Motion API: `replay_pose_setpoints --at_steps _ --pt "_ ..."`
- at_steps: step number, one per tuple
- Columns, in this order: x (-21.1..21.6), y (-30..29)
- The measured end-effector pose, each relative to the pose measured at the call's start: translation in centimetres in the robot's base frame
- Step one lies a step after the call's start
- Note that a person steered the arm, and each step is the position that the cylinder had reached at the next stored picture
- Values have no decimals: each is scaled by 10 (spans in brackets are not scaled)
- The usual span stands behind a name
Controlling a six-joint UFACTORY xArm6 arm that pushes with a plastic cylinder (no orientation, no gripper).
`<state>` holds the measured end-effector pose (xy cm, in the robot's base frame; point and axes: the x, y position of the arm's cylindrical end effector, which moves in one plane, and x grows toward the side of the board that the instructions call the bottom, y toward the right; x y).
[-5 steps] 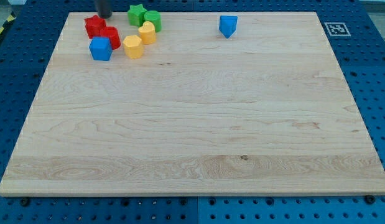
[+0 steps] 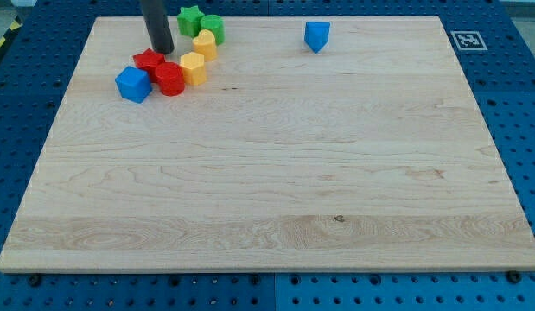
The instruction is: Place the red blocks and the blue cube in a horizontal line
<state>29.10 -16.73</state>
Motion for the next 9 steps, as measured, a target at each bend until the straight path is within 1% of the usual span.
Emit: replay_pose_setpoints --at_steps 1,2,3,4,5,6,7,8,9 --pt "56 21" --pt "73 28" --pt "35 27" --pt "13 11" --pt "22 -3" --pt "53 -3" --pt "72 -6" --pt "64 -12" --pt "45 -18"
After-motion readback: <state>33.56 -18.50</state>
